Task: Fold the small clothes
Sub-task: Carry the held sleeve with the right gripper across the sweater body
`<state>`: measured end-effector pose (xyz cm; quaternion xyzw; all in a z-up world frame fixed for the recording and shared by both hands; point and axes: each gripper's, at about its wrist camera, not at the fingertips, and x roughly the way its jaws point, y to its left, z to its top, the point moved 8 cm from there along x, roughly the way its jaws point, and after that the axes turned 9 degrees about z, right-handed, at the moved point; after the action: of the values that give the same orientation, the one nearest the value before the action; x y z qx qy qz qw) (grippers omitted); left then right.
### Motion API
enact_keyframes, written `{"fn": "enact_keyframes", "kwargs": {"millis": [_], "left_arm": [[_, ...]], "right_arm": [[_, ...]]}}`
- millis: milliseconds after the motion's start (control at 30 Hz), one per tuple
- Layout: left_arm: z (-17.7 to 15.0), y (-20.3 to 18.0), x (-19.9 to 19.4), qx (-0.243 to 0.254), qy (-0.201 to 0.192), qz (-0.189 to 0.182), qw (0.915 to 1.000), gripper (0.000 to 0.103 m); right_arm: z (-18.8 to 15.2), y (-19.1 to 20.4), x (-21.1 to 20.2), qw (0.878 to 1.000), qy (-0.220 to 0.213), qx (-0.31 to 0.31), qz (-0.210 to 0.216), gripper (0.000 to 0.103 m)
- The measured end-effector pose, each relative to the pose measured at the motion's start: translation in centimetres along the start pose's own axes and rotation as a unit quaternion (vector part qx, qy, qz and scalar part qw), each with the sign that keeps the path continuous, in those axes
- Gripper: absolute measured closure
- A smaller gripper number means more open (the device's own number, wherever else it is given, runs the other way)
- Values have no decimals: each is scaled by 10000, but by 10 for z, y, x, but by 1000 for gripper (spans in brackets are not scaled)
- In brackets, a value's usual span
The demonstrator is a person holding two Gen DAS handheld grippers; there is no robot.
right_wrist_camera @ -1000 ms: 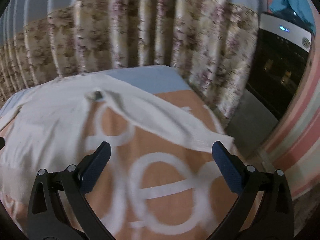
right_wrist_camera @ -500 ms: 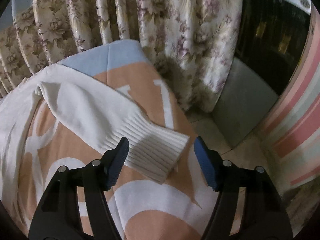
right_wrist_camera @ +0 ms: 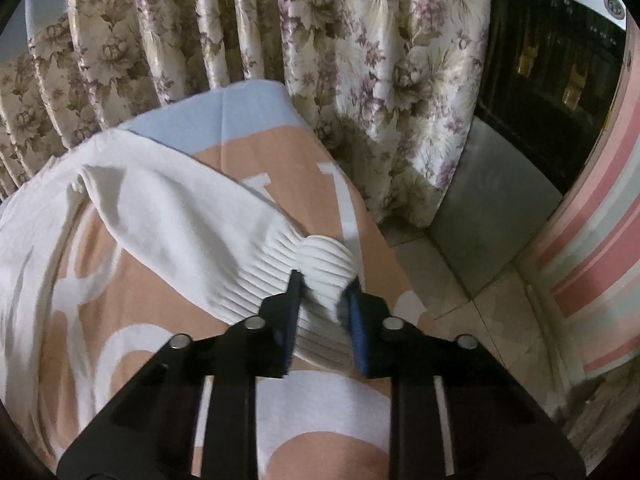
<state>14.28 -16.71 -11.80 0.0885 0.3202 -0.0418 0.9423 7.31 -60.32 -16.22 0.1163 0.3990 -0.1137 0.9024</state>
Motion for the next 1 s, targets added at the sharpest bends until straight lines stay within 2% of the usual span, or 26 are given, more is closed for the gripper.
{"fn": "enact_keyframes", "kwargs": {"millis": [200,300,500,767,1000], "left_arm": [[5,16,9,-114,18,110,9999,2],[8,29,19,-187,64,211,9996,2],[15,61,38,-102,24,509,9986,2],[53,115,63,-81,-89,705,9974,2],[68,138,83,-48,-99,674,9977,2]], "right_arm": [[13,34,-10,9987,-107,116,487,91],[15,74,-5,9968,-32,-35,794,91],[28,144,7,9900,-88,41,1410,92],[55,247,23,9783,-125,-123,2067,92],[68,330,39,9682,-9,-226,2490,92]]}}
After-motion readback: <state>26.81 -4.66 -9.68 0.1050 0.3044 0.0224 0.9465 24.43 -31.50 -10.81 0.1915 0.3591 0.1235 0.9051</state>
